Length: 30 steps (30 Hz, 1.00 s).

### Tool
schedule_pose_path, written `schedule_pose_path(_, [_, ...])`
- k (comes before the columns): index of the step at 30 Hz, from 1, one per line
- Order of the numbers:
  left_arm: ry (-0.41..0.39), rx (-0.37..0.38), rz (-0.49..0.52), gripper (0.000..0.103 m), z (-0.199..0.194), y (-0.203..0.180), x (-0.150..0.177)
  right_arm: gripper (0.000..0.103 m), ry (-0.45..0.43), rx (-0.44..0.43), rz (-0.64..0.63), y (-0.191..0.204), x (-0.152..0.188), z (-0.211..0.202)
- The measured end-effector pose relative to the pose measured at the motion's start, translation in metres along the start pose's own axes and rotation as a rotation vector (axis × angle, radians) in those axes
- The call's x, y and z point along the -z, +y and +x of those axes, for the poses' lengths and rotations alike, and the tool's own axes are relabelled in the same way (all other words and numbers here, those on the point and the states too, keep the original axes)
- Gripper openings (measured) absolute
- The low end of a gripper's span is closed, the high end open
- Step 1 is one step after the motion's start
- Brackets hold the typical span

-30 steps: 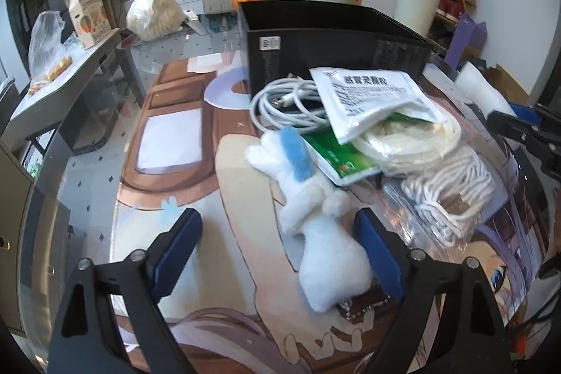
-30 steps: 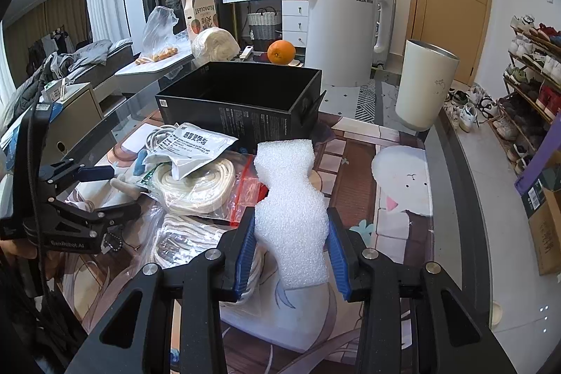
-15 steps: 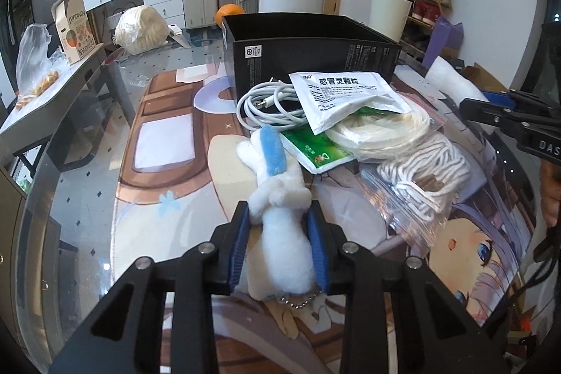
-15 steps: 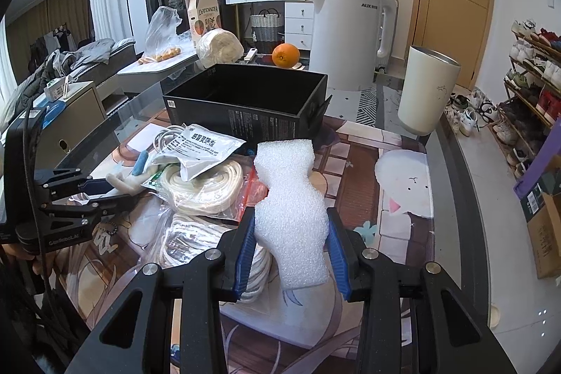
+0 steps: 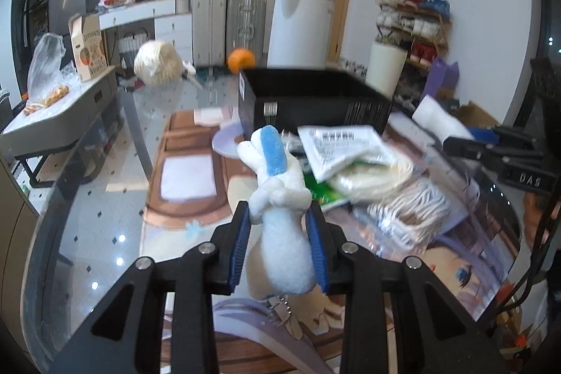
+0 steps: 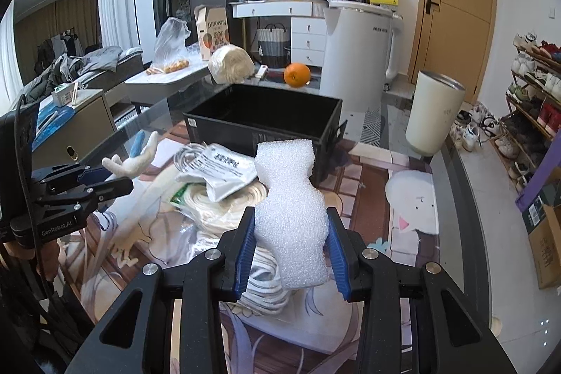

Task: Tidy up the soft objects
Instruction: 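Lift the bunny and foam block and carry both over the black box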

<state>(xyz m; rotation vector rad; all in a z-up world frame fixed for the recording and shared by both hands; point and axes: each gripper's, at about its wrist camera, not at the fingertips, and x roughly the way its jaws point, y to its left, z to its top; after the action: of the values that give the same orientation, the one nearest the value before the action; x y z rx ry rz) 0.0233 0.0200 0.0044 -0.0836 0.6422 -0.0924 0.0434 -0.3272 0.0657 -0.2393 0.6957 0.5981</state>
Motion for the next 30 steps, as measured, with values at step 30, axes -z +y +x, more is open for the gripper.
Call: schedule_pose_path(30, [-0.195, 0.011, 0.054, 0.031, 0.011, -0.002, -0.091, 0.038, -0.074, -0.049, -0.003, -0.006, -0.068, 0.010])
